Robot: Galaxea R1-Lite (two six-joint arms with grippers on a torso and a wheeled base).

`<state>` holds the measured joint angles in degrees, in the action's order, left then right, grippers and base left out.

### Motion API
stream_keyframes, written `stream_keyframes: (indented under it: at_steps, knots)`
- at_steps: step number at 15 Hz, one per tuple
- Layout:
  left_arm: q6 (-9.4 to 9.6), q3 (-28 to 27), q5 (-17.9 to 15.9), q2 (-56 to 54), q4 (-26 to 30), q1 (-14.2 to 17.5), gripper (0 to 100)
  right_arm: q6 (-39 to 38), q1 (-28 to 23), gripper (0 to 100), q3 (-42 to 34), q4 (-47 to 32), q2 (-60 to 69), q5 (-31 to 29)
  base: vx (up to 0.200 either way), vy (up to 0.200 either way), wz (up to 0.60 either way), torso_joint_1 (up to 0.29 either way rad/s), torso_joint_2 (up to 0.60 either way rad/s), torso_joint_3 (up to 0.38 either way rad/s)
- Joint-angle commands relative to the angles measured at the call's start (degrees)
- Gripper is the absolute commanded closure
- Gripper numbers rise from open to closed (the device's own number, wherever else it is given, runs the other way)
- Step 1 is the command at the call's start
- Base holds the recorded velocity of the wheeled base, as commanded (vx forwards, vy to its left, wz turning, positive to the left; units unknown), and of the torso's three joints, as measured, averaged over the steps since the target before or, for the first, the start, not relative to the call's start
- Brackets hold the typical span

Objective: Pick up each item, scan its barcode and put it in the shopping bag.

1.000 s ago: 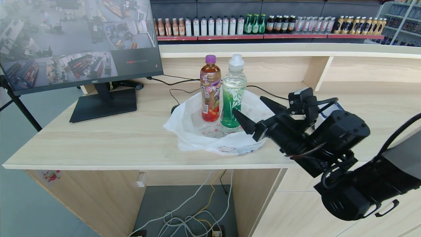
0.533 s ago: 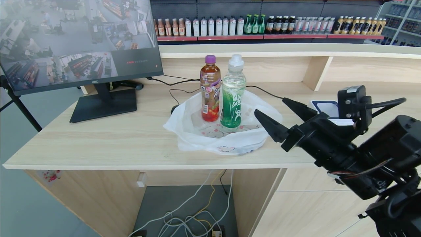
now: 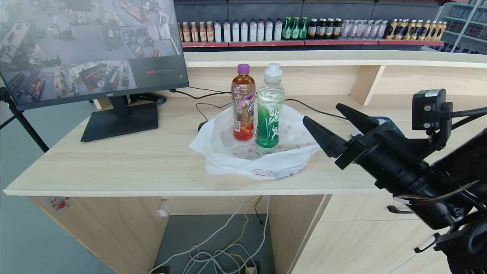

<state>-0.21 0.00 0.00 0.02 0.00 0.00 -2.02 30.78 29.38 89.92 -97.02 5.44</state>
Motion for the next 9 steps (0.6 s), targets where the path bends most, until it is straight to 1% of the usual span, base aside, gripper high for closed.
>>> stream_keyframes:
  at_steps: [1,2,9]
  knots:
    - [0.03,0.00,0.00,-0.02,0.00,0.00,0,0.00,0.07,0,-0.20,0.08,0.17,0.01,0.000,0.000,0.00,0.000,0.00,0.000]
    - [-0.06,0.00,0.00,-0.02,0.00,0.00,0,0.00,0.07,0,-0.38,0.08,0.17,0.01,0.000,0.000,0.00,0.000,0.00,0.000]
    - [-0.06,0.00,0.00,-0.02,0.00,0.00,0,-0.09,0.07,0,-0.55,0.08,-0.18,0.01,0.000,-0.200,0.00,0.004,0.00,0.003]
